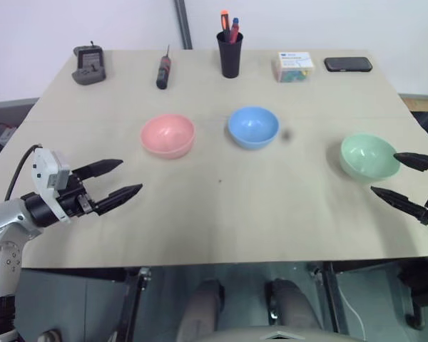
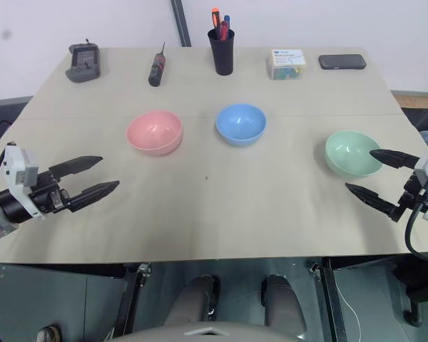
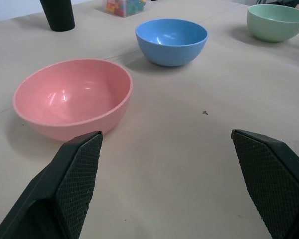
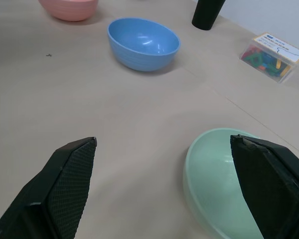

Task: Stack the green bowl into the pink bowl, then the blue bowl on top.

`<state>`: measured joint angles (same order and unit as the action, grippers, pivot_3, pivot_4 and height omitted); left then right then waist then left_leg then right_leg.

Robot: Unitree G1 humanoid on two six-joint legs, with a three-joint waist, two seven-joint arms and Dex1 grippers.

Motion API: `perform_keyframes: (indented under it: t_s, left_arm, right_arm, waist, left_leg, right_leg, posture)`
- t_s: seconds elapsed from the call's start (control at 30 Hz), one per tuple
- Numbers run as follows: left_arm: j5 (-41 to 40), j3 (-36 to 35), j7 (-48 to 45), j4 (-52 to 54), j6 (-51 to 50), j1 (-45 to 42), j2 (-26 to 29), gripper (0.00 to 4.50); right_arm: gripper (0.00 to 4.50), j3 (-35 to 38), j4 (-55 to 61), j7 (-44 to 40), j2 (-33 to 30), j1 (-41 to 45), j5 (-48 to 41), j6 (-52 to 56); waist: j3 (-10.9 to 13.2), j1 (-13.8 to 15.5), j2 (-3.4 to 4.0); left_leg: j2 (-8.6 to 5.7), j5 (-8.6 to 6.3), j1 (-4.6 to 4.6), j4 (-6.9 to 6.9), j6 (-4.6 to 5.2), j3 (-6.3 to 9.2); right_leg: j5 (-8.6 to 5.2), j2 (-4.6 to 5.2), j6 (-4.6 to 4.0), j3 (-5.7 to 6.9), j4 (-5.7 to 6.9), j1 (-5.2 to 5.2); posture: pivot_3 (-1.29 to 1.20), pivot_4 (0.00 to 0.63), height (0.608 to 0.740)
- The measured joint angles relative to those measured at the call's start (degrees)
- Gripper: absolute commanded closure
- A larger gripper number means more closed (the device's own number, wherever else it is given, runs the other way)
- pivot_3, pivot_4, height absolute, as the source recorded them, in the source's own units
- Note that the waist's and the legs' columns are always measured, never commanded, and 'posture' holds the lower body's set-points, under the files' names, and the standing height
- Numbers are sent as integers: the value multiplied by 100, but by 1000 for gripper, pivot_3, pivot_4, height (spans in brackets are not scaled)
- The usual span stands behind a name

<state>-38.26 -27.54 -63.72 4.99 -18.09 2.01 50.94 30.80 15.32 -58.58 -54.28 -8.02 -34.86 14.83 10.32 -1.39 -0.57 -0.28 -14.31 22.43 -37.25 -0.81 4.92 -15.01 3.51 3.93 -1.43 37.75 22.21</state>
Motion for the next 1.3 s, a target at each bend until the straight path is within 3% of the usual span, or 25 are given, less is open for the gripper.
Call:
perform_keyframes:
  t_s: [0.3,0.43,0.6,0.73,0.83,0.9,0.97,1.1,1.3]
  left_arm:
    - [-75,122,-46,137,-17,-305,-212,117]
    - [-166,353,-191,401,-3,-442,-392,117]
    - [-216,1255,-8,1267,-7,-813,-984,117]
    - [-153,1359,233,1386,-8,-930,-1088,117]
    - [602,1402,1271,1430,-35,-1041,-1184,117]
    - [1879,1618,2660,1472,-436,-1188,-1166,117]
    - [2541,1941,3212,1470,-852,-1399,-1029,117]
    - [3204,2759,3279,1465,-1743,-2158,-602,117]
    - [3605,3523,3126,1205,-2516,-2983,-475,117]
  right_arm:
    - [0,-459,41,542,105,414,523,118]
    - [0,-986,-50,930,121,842,977,275]
    - [0,-2213,-771,1496,624,1825,1802,508]
    - [0,-2514,-1097,1618,834,2087,2059,486]
    - [0,-2545,-947,1565,1152,2152,2045,-34]
    - [0,-2479,-358,1104,1545,1973,1420,-427]
    - [0,-2533,73,805,1664,1960,996,-513]
    - [0,-2506,479,573,1657,2129,401,-325]
    - [0,-2538,677,522,1706,2427,81,-127]
  waist:
    - [0,37,0]
    - [-1,47,-1]
    - [-1,48,-4]
    - [-1,49,-2]
    - [-1,48,-2]
    - [0,62,-4]
    - [0,61,-5]
    - [2,66,-14]
    - [2,31,-13]
  left_leg:
    - [0,0,2,0,0,-3]
    - [-1,0,4,-2,0,-3]
    - [-1,1,10,-7,-1,-5]
    - [-2,1,32,-7,-1,-8]
    - [-3,1,33,-7,-1,-11]
    - [-1,0,33,-6,0,-2]
    - [-3,1,34,-10,0,0]
    - [-9,1,32,-16,0,3]
    - [1,1,32,-13,-2,1]
  right_leg:
    - [0,0,0,-2,2,4]
    - [1,1,0,-3,1,5]
    - [2,-1,-1,-6,11,15]
    - [3,-2,-1,-10,18,42]
    - [3,-3,0,-14,12,43]
    - [3,-8,0,-10,13,41]
    - [3,-9,1,-8,20,40]
    - [4,-7,3,-4,21,36]
    - [3,-18,1,-7,23,42]
  posture:
    - [0,150,740]
    - [0,150,740]
    - [0,150,740]
    - [0,150,740]
    - [0,150,740]
    - [0,150,740]
    - [0,150,740]
    - [0,150,740]
    - [0,150,740]
